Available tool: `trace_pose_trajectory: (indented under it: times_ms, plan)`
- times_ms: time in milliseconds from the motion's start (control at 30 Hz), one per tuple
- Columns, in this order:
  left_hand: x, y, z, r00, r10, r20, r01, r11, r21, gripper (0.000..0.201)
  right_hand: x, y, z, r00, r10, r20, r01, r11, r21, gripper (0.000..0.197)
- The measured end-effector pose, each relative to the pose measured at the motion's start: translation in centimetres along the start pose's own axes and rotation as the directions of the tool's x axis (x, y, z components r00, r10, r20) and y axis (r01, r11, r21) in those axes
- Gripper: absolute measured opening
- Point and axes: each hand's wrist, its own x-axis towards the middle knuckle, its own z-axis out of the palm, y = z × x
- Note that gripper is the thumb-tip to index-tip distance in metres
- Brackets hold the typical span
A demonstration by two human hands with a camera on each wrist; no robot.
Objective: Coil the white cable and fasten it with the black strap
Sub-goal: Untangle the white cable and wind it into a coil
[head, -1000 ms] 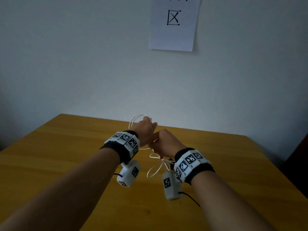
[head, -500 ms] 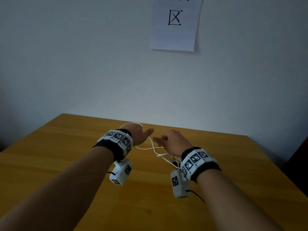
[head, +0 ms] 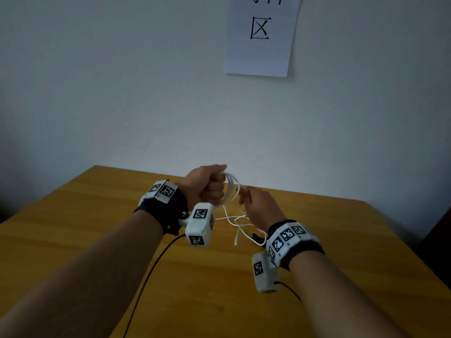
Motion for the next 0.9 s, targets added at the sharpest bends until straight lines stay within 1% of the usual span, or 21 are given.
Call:
trace_pose_trajectory:
  times_ms: [100,167,233,300,367,400,467,533,600,667,733,800,867,900]
  plan:
    - [-0.1,0.8,1.0,0.994,0.065,0.09,-0.038,0.961,-0.275,0.047,0.1,0.5,0.5,0.999,-0.04,0.02,0.04,0.999,0.018,0.037]
    - [-0.1,0.7,1.8,0.988,0.108,0.113,-0.057,0.92,-0.387,0.047,0.2,0.3,0.7,0.996,-0.065,0.053,0.065,0.998,0.01,0.037]
    - [0.1,0.4,2.5,0.986,0.148,0.08,-0.095,0.884,-0.459,0.042,0.2,-0.4,0.7,0.993,-0.088,0.082,0.088,0.996,0.012,0.03]
    - [0.4,0.2,3.0,0.98,0.201,-0.009,-0.178,0.845,-0.504,0.04,0.1,-1.0,0.6,0.992,-0.07,0.104,0.069,0.998,0.012,0.022]
    - [0.6,0.2,3.3,0.958,0.275,-0.079,-0.275,0.807,-0.523,0.044,0.2,-1.2,0.5,0.992,-0.044,0.122,0.043,0.999,0.012,0.017]
    - [0.6,0.2,3.4,0.946,0.312,-0.09,-0.311,0.792,-0.525,0.045,0.1,-1.4,0.4,0.991,-0.037,0.129,0.034,0.999,0.022,0.019]
    - [0.5,0.3,3.4,0.927,0.363,-0.1,-0.362,0.785,-0.503,0.044,-0.1,-1.5,0.3,0.99,-0.039,0.134,0.032,0.998,0.052,0.031]
    - [0.4,0.3,3.2,0.912,0.382,-0.152,-0.408,0.796,-0.448,0.041,-0.3,-1.6,0.2,0.991,-0.022,0.131,0.012,0.997,0.078,0.045]
    - [0.4,0.4,3.2,0.888,0.4,-0.227,-0.458,0.81,-0.367,0.039,-0.5,-1.6,0.2,0.99,0.014,0.138,-0.028,0.995,0.097,0.052]
    - [0.6,0.4,3.0,0.856,0.421,-0.301,-0.503,0.812,-0.296,0.036,-0.7,-1.5,0.2,0.986,0.051,0.157,-0.071,0.99,0.126,0.054]
    - [0.7,0.4,2.7,0.828,0.438,-0.349,-0.529,0.818,-0.228,0.036,-1.1,-1.1,0.3,0.982,0.08,0.172,-0.105,0.985,0.14,0.056]
    - [0.9,0.4,2.4,0.807,0.454,-0.378,-0.536,0.831,-0.146,0.035,-1.1,-0.5,0.4,0.981,0.102,0.165,-0.121,0.987,0.109,0.053]
    - [1.0,0.1,2.2,0.788,0.474,-0.394,-0.538,0.84,-0.066,0.033,-0.8,0.0,0.6,0.979,0.144,0.148,-0.151,0.987,0.044,0.039]
    - [1.0,0.0,2.1,0.777,0.487,-0.4,-0.54,0.841,-0.024,0.037,-0.6,0.2,0.8,0.977,0.171,0.131,-0.176,0.984,0.029,0.032]
